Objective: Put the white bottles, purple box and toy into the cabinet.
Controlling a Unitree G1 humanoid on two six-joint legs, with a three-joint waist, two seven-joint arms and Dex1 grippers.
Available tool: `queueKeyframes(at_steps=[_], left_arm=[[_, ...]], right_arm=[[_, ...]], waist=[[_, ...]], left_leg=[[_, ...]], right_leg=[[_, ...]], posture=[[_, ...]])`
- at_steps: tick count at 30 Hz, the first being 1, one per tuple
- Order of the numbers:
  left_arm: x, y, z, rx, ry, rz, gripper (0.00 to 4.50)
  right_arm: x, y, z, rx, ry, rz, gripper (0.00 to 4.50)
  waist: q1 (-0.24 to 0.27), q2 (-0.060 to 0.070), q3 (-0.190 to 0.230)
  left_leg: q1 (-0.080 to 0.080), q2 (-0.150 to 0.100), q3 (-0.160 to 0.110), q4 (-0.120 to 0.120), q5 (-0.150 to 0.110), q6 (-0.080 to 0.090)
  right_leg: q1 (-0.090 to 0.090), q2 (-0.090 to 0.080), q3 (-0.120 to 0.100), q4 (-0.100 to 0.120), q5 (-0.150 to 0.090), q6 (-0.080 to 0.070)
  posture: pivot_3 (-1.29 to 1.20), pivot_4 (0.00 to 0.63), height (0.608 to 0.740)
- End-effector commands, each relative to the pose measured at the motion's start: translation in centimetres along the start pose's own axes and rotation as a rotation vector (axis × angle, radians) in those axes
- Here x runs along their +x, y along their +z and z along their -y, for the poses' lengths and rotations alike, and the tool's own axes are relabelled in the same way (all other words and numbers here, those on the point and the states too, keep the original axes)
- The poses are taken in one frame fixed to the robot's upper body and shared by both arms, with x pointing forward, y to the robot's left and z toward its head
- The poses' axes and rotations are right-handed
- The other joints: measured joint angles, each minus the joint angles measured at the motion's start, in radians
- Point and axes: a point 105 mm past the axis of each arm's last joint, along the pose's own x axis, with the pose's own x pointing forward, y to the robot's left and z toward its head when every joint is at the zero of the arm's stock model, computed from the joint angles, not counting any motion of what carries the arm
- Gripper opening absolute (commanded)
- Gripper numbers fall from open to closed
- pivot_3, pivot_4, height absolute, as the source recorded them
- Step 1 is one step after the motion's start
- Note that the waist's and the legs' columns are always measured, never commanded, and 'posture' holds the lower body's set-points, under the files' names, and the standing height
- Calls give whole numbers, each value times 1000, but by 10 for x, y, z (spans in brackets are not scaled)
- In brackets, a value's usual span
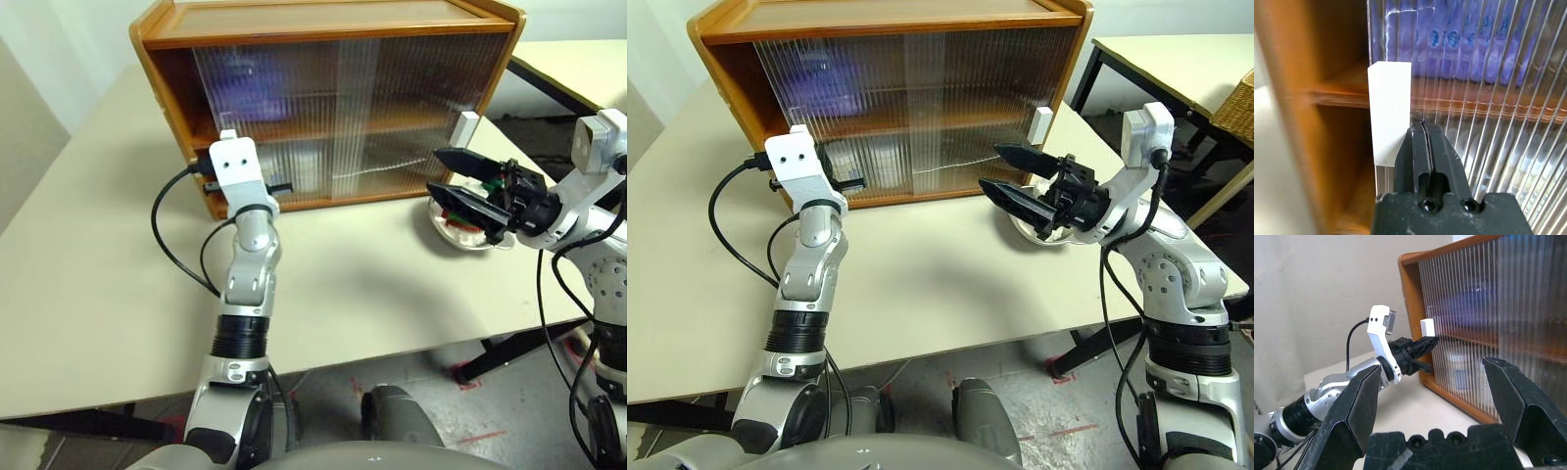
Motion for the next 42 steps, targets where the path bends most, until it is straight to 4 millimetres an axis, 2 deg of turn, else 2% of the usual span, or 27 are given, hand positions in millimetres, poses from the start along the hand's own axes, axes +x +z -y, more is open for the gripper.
queueKeyframes(at_steps=[1,11,16,19,22,25,28,31,36,38,42], left_arm=[[1,2,-15,30,62,6,14],[4,9,-37,59,146,31,14],[5,9,-36,62,134,33,14],[5,12,-18,13,34,39,14],[1,23,9,25,-122,90,14],[-10,36,42,-54,-329,128,14],[-21,46,63,-99,-508,161,620],[-39,56,87,-133,-820,210,1694],[-27,60,85,-61,-946,264,3689],[-25,61,86,-110,-1029,241,4479],[-30,61,87,-161,-1198,191,4479]], right_arm=[[3,0,1,-6,17,8,4500],[9,-3,4,1,33,18,4500],[9,-3,4,2,32,21,4500],[9,-3,4,-1,29,22,4500],[8,-2,5,-8,23,22,4500],[8,0,5,-17,17,25,4500],[7,1,6,-25,9,27,4500],[3,2,6,-32,-9,29,4500],[-1,3,7,-41,-43,31,4500],[-4,3,8,-49,-63,26,4500],[-9,2,13,-69,-119,1,4500]], waist=[[3,0,0],[9,0,0],[10,0,0],[11,0,0],[20,0,0],[27,0,0],[25,0,0],[20,0,0],[12,0,0],[5,0,0],[-5,0,0]], left_leg=[[0,0,0,0,0,0],[0,1,0,0,0,0],[0,1,0,0,0,0],[0,2,-1,0,0,-1],[0,2,-1,0,-1,-1],[0,1,0,0,-1,-1],[-1,2,0,0,-1,-1],[-1,2,0,0,0,0],[0,2,0,0,1,2],[0,2,0,0,1,2],[0,2,0,0,1,2]], right_leg=[[0,0,0,0,0,-1],[0,1,0,0,1,-2],[0,3,1,0,1,-2],[-1,3,1,0,1,-3],[-1,3,1,0,2,-3],[-1,3,1,-1,2,-3],[-1,3,1,-2,2,-3],[-1,3,1,-2,1,-4],[-1,5,1,-1,0,-5],[-1,5,1,-1,1,-5],[-1,5,1,-1,1,-5]], posture=[[21,0,740],[39,0,740],[35,0,740],[28,0,740],[17,0,740],[5,0,740],[0,0,740],[-13,0,740],[-36,0,740],[-50,0,740],[-67,0,740]])
